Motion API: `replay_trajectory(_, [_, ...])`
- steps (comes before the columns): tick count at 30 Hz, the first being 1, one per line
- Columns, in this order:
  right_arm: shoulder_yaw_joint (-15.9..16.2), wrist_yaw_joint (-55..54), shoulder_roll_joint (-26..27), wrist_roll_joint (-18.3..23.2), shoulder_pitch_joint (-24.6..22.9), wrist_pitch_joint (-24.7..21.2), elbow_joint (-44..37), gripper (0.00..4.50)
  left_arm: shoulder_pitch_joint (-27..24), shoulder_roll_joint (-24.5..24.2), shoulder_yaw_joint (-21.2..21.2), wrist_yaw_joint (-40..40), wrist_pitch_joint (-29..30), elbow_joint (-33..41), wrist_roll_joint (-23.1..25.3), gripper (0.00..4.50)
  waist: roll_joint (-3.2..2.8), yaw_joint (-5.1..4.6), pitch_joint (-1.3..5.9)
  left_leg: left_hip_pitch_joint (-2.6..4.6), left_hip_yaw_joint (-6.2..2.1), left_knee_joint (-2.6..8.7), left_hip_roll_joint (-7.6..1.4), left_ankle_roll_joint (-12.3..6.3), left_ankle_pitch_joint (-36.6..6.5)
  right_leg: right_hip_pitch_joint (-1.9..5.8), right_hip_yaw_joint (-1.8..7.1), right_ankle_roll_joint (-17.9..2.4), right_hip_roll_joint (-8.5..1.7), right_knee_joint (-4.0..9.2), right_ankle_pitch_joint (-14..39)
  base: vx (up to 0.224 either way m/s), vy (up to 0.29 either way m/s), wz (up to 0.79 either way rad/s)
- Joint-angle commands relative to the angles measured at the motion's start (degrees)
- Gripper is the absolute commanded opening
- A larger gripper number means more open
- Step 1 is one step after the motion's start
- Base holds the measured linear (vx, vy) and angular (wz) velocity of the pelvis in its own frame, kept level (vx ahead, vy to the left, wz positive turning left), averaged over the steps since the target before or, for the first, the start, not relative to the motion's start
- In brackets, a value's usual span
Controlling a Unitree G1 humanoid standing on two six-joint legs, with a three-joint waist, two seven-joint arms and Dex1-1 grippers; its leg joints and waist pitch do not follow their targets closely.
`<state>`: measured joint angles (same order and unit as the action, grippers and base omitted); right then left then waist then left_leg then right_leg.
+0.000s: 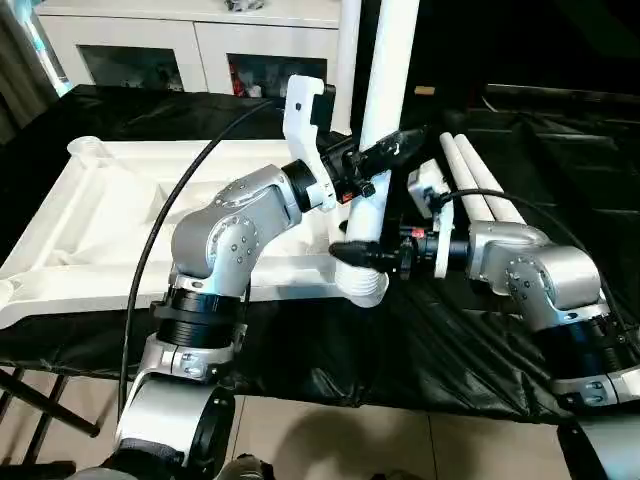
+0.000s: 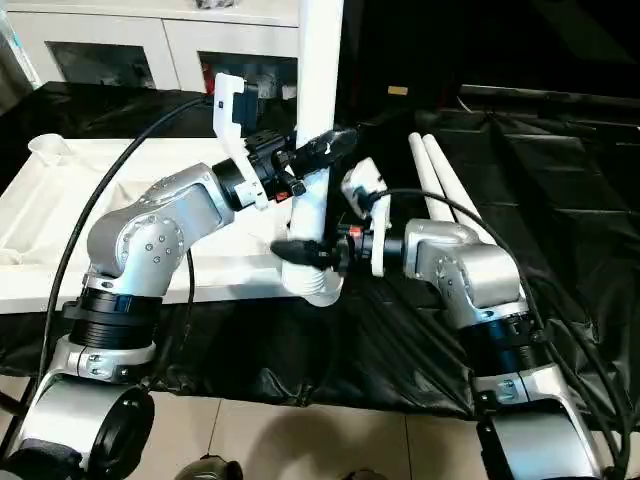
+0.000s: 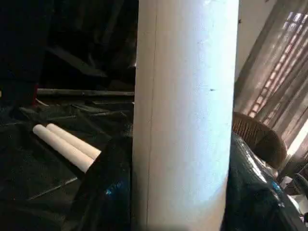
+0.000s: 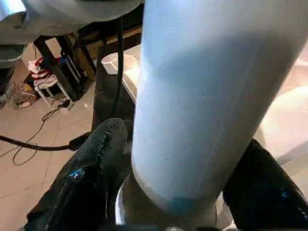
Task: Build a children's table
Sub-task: Pick table leg
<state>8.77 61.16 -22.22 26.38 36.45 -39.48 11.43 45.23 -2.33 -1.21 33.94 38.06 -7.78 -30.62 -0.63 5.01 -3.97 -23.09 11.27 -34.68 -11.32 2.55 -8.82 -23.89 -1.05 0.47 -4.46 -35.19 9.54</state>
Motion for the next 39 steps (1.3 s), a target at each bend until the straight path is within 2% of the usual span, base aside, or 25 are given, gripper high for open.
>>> replay_trajectory(1, [0.1,0.2,-0.4,-0.2,0.8,-0.2,-0.1,3.06,0.0,-0.5,1.0,1.0,0.5,1.6,-0.1,1.85,1.27,-0.08,5.07,1.49,-0.46,3.09,-0.92,-2.45,-8.2,3.07,0.91,-11.9,-2.19,3.78,10.4,0.0,0.0,0.0])
replay_trajectory(2, [0.0,0.2,-0.3,-0.2,0.8,-0.2,-0.1,3.06,-0.1,-0.6,1.1,1.1,0.6,1.8,-0.2,1.85,1.06,-0.03,5.11,1.52,-0.5,3.08,-0.95,-2.32,-8.3,3.05,0.91,-11.9,-2.22,3.72,10.5,0.0,0.0,0.0])
replay_trajectory(14, [-0.3,0.3,0.5,0.0,1.0,0.3,0.8,3.06,0.0,-1.0,1.4,1.9,1.1,1.6,-0.7,1.85,0.99,-0.14,5.1,1.59,-0.51,3.12,-0.95,-1.94,-8.9,3.06,0.88,-12.3,-2.11,3.73,10.0,0.0,0.0,0.0])
replay_trajectory(25, [-0.7,0.1,0.9,0.1,1.0,0.4,1.3,2.08,0.4,-1.2,1.2,2.3,1.2,1.2,-1.1,1.85,0.88,-0.14,5.14,1.57,-0.55,3.12,-0.94,-1.86,-8.9,3.12,0.87,-12.5,-2.13,3.65,9.6,0.0,0.0,0.0])
replay_trajectory(31, [-1.2,-0.6,1.3,0.0,1.1,1.1,1.5,1.93,0.8,-1.2,1.1,1.2,0.2,0.4,-0.2,1.85,0.76,-0.14,5.16,1.59,-0.56,3.11,-0.94,-1.68,-9.1,3.13,0.87,-12.6,-2.12,3.64,9.3,0.0,0.0,0.0])
replay_trajectory(33, [-1.5,-1.2,1.5,0.0,0.9,0.9,1.4,1.91,1.2,-0.7,0.1,0.9,1.4,-0.4,-1.4,2.55,0.77,-0.15,5.18,1.63,-0.51,3.07,-0.91,-1.68,-9.0,3.12,0.89,-12.7,-2.09,3.64,9.0,0.0,0.0,0.0])
replay_trajectory(35, [-1.8,-1.8,1.8,0.2,0.8,0.6,1.4,1.91,1.5,-0.6,-0.5,0.9,1.0,-0.7,-1.7,2.55,0.6,-0.12,5.17,1.62,-0.53,3.09,-0.91,-1.63,-8.9,3.09,0.88,-12.9,-2.11,3.61,8.9,0.0,0.0,0.0])
replay_trajectory(36, [-1.8,-1.8,1.8,0.2,0.8,0.6,1.4,1.91,1.5,-0.6,-0.5,0.9,1.0,-0.7,-1.7,2.76,0.66,-0.15,5.14,1.58,-0.51,3.08,-0.85,-1.62,-9.0,3.1,0.88,-12.8,-2.09,3.69,9.0,0.0,0.0,0.0])
replay_trajectory(37, [-2.0,-2.1,1.9,0.3,0.7,0.6,1.4,1.91,1.6,-0.4,-0.9,0.9,0.2,-0.8,-1.8,2.76,0.64,-0.12,5.2,1.63,-0.56,3.09,-0.87,-1.59,-9.2,3.15,0.85,-12.8,-2.08,3.65,9.0,0.0,0.0,0.0])
replay_trajectory(38, [-2.6,-2.6,2.4,0.5,0.4,1.0,1.3,1.91,2.1,0.5,-2.2,0.4,-2.4,-1.3,-2.1,2.98,0.55,-0.13,5.17,1.61,-0.58,3.13,-0.88,-1.58,-9.2,3.14,0.84,-12.7,-2.09,3.75,9.1,0.0,0.0,0.0])
replay_trajectory(39, [-2.8,-2.8,2.6,0.6,0.3,1.2,1.3,1.91,2.3,0.8,-2.6,0.2,-3.2,-1.5,-2.2,2.98,0.68,-0.17,5.17,1.6,-0.57,3.13,-0.87,-1.45,-9.6,3.19,0.85,-12.7,-2.1,3.79,9.2,0.0,0.0,0.0])
